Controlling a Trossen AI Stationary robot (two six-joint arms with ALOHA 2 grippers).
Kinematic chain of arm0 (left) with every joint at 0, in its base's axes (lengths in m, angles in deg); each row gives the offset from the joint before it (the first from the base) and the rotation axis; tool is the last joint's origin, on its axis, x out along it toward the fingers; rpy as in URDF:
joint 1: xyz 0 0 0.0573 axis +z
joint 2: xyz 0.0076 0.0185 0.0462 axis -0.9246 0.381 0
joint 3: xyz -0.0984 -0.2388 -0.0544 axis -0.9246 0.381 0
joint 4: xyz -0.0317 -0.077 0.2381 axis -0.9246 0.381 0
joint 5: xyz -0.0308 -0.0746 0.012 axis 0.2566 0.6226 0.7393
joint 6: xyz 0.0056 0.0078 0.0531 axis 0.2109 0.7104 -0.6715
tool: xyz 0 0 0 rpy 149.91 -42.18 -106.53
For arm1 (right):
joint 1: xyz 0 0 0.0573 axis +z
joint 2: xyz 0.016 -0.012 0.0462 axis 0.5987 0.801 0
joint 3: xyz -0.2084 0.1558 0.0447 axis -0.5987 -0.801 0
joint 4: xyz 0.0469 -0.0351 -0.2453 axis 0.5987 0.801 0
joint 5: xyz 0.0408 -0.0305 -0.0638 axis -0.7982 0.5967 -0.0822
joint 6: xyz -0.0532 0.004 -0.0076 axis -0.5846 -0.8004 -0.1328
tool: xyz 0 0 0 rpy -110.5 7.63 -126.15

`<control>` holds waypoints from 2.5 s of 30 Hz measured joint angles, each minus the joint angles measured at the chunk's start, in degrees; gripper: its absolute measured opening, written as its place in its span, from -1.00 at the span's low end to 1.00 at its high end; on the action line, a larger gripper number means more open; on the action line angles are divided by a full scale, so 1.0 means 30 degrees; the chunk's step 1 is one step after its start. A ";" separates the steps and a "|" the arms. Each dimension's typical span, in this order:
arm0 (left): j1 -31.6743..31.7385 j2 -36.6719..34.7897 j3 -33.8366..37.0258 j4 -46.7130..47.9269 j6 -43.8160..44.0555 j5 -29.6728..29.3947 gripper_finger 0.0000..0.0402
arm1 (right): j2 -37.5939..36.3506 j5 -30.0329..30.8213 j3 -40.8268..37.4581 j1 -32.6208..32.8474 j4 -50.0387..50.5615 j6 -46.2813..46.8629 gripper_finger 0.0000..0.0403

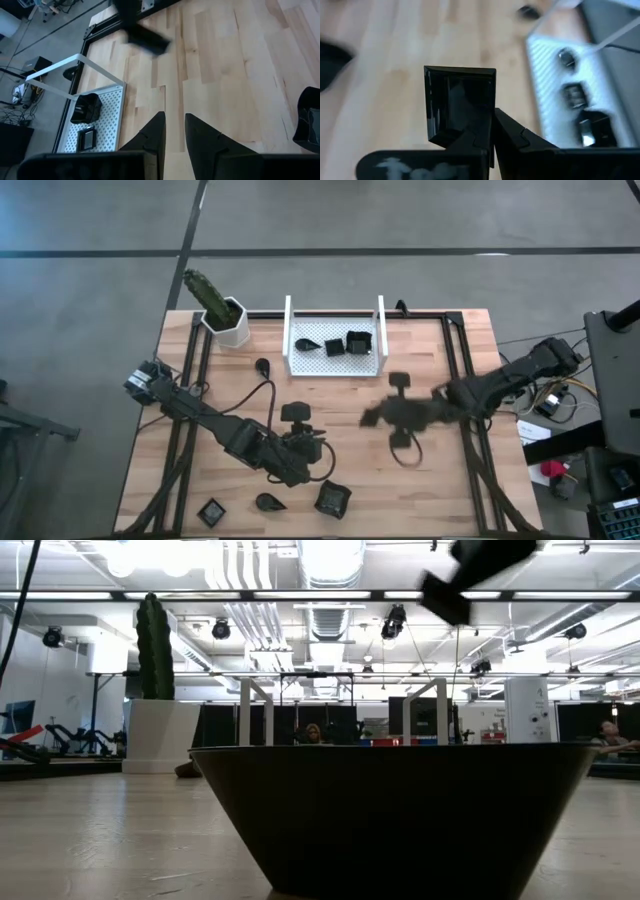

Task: Pick & Place Mini shaped plates
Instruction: Stack the black square plate on top of the black square plate on the shelf

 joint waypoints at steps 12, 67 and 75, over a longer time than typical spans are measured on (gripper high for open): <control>-0.0005 -0.0443 0.0000 0.0137 -0.0001 -0.2054 -0.66 | 0.3595 -0.9063 0.6359 -1.0433 0.1569 -0.7706 -0.96; 0.4156 -0.9220 0.0007 0.5897 0.1464 -0.9369 -0.66 | 2.0260 -1.5296 2.1501 -1.7866 1.0903 -2.3535 -0.96; 0.4789 -0.9231 0.0007 0.6637 0.0913 -0.9275 -0.66 | 2.0260 -1.5307 2.0886 -1.7916 0.8812 -2.3602 -0.96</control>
